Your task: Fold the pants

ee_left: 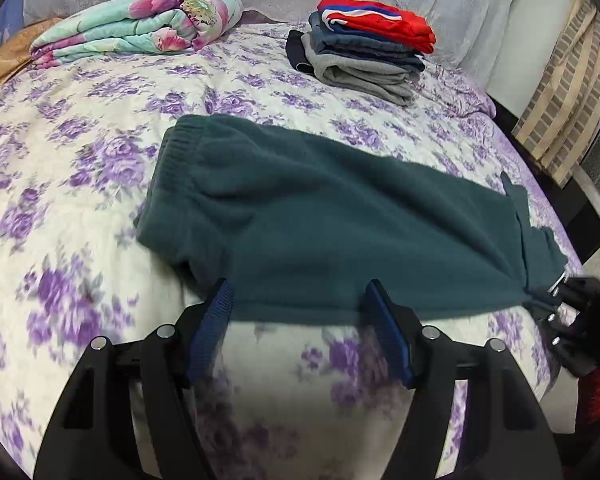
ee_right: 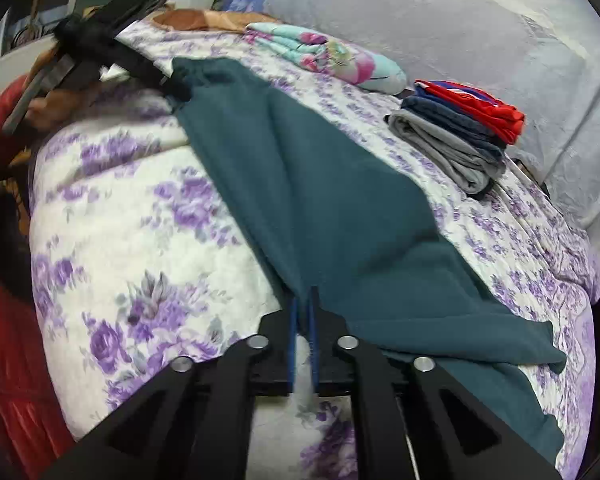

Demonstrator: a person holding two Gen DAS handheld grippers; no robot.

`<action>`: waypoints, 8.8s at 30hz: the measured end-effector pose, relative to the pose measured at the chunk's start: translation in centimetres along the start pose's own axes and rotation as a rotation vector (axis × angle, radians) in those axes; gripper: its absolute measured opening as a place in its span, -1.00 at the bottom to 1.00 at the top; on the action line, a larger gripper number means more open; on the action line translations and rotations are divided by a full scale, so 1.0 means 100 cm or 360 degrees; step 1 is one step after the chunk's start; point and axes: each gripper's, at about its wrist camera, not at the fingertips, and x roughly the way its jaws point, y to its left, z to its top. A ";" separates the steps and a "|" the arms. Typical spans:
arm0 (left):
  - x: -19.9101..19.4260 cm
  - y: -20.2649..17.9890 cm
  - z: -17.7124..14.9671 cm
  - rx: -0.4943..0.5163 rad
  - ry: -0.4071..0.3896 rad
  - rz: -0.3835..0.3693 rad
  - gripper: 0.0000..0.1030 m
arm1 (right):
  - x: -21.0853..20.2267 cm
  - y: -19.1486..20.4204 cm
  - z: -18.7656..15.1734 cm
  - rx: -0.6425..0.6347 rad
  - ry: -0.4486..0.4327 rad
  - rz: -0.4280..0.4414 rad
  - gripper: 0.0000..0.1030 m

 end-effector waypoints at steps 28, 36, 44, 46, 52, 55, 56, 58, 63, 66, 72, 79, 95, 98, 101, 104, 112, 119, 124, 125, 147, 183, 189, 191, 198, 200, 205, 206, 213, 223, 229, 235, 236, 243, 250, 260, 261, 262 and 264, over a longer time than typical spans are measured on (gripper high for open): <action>0.033 -0.019 0.022 -0.0076 -0.0005 -0.0270 0.90 | 0.081 -0.323 -0.060 0.1855 0.0412 -0.0638 -0.10; 0.032 -0.011 0.023 -0.0140 -0.0015 -0.0365 0.90 | 0.021 -0.313 -0.088 0.1995 -0.0005 -0.0428 -0.93; 0.032 -0.012 0.023 -0.0135 -0.0016 -0.0360 0.90 | -0.126 -0.272 -0.170 0.2183 -0.0548 -0.0311 -0.93; 0.032 -0.011 0.023 -0.0134 -0.0016 -0.0359 0.90 | -0.141 -0.257 -0.206 0.2286 -0.0561 -0.0331 -0.93; 0.032 -0.013 0.023 -0.0126 -0.0014 -0.0340 0.90 | -0.137 -0.245 -0.282 0.2590 -0.0531 -0.0236 -0.89; 0.032 -0.013 0.024 -0.0121 -0.0013 -0.0330 0.90 | -0.141 -0.241 -0.282 0.2597 -0.0634 -0.0163 -0.73; 0.032 -0.013 0.024 -0.0122 -0.0014 -0.0329 0.90 | -0.141 -0.240 -0.280 0.2579 -0.0637 -0.0148 -0.52; 0.032 -0.013 0.023 -0.0123 -0.0014 -0.0330 0.90 | -0.138 -0.240 -0.274 0.2563 -0.0612 -0.0128 -0.35; 0.033 -0.012 0.023 -0.0126 -0.0015 -0.0331 0.90 | -0.124 -0.255 -0.269 0.2646 -0.0599 -0.0074 -0.21; 0.032 -0.012 0.023 -0.0124 -0.0015 -0.0331 0.90 | -0.107 -0.273 -0.267 0.2676 -0.0553 -0.0029 -0.23; 0.032 -0.012 0.023 -0.0129 -0.0017 -0.0337 0.90 | -0.135 -0.284 -0.250 0.2556 -0.0830 -0.0175 -0.90; 0.030 -0.012 0.022 -0.0135 -0.0026 -0.0352 0.90 | -0.122 -0.280 -0.300 0.2612 -0.0611 -0.0196 -0.90; 0.032 -0.019 0.021 -0.0092 -0.0002 -0.0278 0.90 | -0.066 -0.201 -0.127 0.1595 -0.0069 -0.0126 0.39; 0.028 -0.026 0.015 -0.0007 -0.0002 -0.0180 0.90 | -0.054 -0.204 -0.127 0.1649 -0.0054 -0.0125 0.44; 0.022 -0.030 0.013 -0.0001 -0.0013 -0.0068 0.90 | -0.064 -0.203 -0.092 0.1577 -0.0256 0.0045 0.33; 0.017 -0.036 0.021 0.0005 -0.0066 -0.0003 0.90 | -0.034 -0.184 -0.028 0.1306 -0.0249 0.0157 0.33; 0.050 -0.046 0.029 0.0066 0.0079 0.0089 0.90 | 0.077 -0.114 0.100 0.0869 -0.0015 0.0237 -0.21; 0.042 -0.026 0.028 -0.0059 -0.0003 -0.0098 0.91 | 0.077 -0.062 0.078 0.0632 0.0133 0.0271 -0.42; 0.040 -0.022 0.029 -0.0124 -0.0020 -0.0180 0.91 | 0.069 -0.056 0.072 0.0605 0.0151 0.0278 -0.41; 0.040 -0.021 0.028 -0.0131 -0.0022 -0.0189 0.91 | 0.071 -0.056 0.073 0.0624 0.0157 0.0297 -0.35; 0.036 -0.020 0.025 -0.0150 -0.0031 -0.0220 0.91 | 0.030 -0.088 0.095 0.0933 -0.0075 0.0679 0.26; 0.034 -0.015 0.024 -0.0187 -0.0042 -0.0271 0.91 | 0.095 -0.102 0.041 0.1589 -0.0016 0.1234 -0.80; 0.034 -0.016 0.024 -0.0190 -0.0043 -0.0271 0.91 | 0.113 -0.117 0.056 0.1561 0.0066 0.0983 -0.76; 0.034 -0.016 0.024 -0.0189 -0.0043 -0.0270 0.91 | 0.122 -0.113 0.059 0.1557 0.0091 0.1042 -0.65; 0.034 -0.016 0.024 -0.0190 -0.0044 -0.0272 0.91 | 0.104 -0.075 0.079 0.1167 0.0068 0.0892 -0.10; 0.034 -0.016 0.024 -0.0190 -0.0044 -0.0272 0.91 | 0.102 -0.070 0.078 0.1143 0.0050 0.0855 -0.13; 0.034 -0.016 0.024 -0.0190 -0.0045 -0.0271 0.91 | 0.077 -0.059 0.072 0.1040 -0.0083 0.0940 0.08; 0.034 -0.016 0.024 -0.0189 -0.0045 -0.0270 0.91 | 0.073 -0.057 0.072 0.1014 -0.0111 0.0954 0.15; 0.034 -0.015 0.024 -0.0190 -0.0045 -0.0271 0.91 | 0.090 -0.078 0.061 0.1260 -0.0064 0.1055 -0.47; 0.034 -0.015 0.023 -0.0190 -0.0045 -0.0272 0.91 | 0.070 -0.035 0.084 0.0719 -0.0009 0.0602 -0.75; 0.034 -0.015 0.024 -0.0185 -0.0046 -0.0265 0.91 | 0.084 -0.097 0.129 0.0722 -0.0119 0.0151 -1.00; 0.036 -0.018 0.024 -0.0157 -0.0040 -0.0226 0.91 | 0.134 -0.118 0.119 0.0902 0.0016 0.0103 -0.99; 0.036 -0.017 0.024 -0.0159 -0.0041 -0.0228 0.91 | 0.118 -0.119 0.116 0.0957 -0.0070 0.0138 -0.99; 0.035 -0.014 0.025 -0.0200 -0.0050 -0.0268 0.91 | 0.105 -0.056 0.114 0.0685 0.0054 0.0390 -0.75; 0.036 -0.014 0.025 -0.0188 -0.0048 -0.0254 0.91 | 0.074 -0.072 0.107 0.0852 -0.0200 0.0144 0.01; 0.037 -0.013 0.026 -0.0194 -0.0050 -0.0261 0.91 | 0.002 -0.090 0.028 0.1001 -0.0296 0.0186 0.69; 0.037 -0.013 0.026 -0.0195 -0.0050 -0.0263 0.91 | -0.021 -0.102 0.009 0.1094 -0.0376 0.0140 0.76; 0.037 -0.013 0.025 -0.0196 -0.0051 -0.0265 0.91 | -0.048 -0.117 -0.021 0.1240 -0.0449 0.0044 0.77; 0.036 -0.012 0.025 -0.0201 -0.0053 -0.0273 0.91 | -0.082 -0.141 -0.069 0.1487 -0.0511 -0.0109 0.82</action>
